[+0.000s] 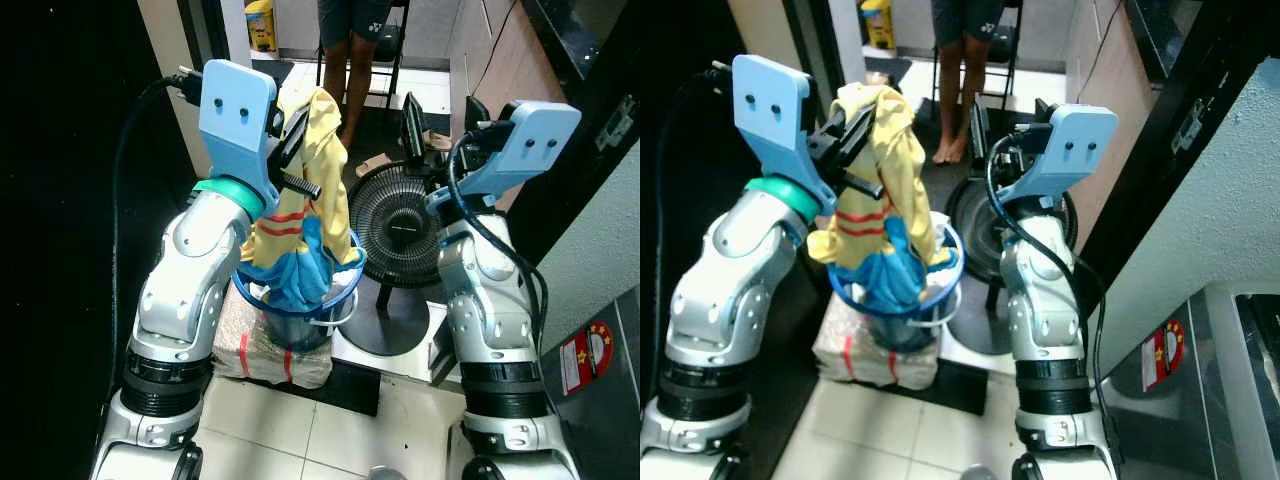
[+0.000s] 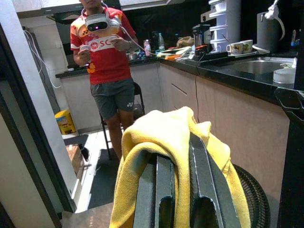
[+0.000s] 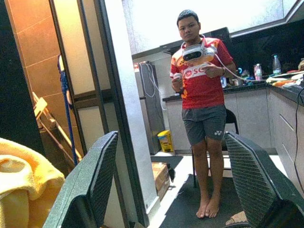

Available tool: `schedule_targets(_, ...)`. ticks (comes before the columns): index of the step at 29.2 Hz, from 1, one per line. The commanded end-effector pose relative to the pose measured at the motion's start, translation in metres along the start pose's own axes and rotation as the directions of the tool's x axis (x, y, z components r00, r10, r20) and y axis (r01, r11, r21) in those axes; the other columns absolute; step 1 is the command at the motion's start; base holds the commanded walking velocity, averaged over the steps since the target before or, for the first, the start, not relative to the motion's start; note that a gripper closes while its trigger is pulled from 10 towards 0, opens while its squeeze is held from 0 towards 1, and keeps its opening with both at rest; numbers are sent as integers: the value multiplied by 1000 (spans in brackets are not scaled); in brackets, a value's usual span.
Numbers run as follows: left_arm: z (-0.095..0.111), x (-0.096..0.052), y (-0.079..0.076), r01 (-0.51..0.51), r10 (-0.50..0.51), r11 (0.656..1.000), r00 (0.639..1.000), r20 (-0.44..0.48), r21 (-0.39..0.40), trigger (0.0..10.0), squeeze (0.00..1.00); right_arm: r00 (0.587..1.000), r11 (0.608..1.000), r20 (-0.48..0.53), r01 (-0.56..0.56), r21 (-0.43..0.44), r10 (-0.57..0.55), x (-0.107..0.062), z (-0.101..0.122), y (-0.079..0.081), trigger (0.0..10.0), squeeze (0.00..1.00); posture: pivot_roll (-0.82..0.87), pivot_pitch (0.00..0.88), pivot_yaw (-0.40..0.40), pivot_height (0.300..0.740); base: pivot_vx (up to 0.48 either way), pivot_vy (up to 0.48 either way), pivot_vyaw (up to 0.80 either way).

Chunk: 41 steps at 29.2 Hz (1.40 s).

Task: Clothes washing

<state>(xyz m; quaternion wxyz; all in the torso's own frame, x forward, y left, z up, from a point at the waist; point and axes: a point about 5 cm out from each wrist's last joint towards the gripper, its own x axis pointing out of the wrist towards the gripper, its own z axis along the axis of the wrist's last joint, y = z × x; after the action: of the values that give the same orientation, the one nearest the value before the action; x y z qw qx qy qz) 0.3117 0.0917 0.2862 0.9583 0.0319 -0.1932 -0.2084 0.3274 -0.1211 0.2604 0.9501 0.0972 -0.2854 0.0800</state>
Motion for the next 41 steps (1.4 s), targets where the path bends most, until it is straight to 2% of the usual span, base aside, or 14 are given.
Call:
schedule_targets(1,2,-1,0,-3,3,1000,1000,22,12,10000,0,1000,1000,-7,3,10,-3,-1,-2,0,10000,0,-52,0,41,740,0,0,0)
schedule_targets(29,3,-1,0,-2,2,1000,1000,26,6,10000,0,1000,1000,-10,6,11,-6,-2,-3,0,10000,0,-49,0,45,740,0,0,0)
schedule_targets(41,3,-1,0,0,0,1000,1000,26,10,10000,0,1000,998,9,2,60,-3,-2,1,1,10000,0,-47,0,46,740,0,0,-756)
